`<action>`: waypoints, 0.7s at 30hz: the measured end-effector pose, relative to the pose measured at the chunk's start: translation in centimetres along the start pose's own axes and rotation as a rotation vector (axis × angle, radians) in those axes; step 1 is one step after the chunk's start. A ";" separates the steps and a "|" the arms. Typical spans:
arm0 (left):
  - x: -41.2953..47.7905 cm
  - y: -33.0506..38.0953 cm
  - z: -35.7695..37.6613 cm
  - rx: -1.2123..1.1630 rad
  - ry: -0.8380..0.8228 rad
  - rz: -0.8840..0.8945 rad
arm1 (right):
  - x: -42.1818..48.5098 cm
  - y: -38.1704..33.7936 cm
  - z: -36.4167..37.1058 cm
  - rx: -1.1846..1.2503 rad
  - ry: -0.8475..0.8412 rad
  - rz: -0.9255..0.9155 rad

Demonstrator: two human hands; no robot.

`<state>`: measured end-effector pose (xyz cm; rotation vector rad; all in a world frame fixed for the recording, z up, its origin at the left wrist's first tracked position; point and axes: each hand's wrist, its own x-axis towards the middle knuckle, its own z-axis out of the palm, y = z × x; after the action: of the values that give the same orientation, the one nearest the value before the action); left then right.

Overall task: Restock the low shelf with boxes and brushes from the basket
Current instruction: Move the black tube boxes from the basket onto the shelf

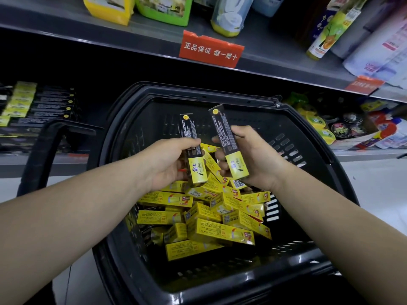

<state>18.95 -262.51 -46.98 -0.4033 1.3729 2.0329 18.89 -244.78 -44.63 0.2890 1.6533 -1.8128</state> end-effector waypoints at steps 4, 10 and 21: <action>0.0 0.1 0.0 -0.015 -0.006 0.003 | 0.3 0.2 0.5 0.003 0.030 0.013; 0.0 -0.3 0.3 -0.016 -0.072 0.010 | 1.2 1.5 2.3 -0.300 0.209 0.047; 0.6 -0.2 -0.8 0.070 0.112 -0.019 | 5.0 1.6 -7.1 -1.577 0.493 0.054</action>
<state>18.58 -262.97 -47.81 -0.5040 1.4974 1.9668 14.21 -239.56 -50.01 0.0309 2.7820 0.0168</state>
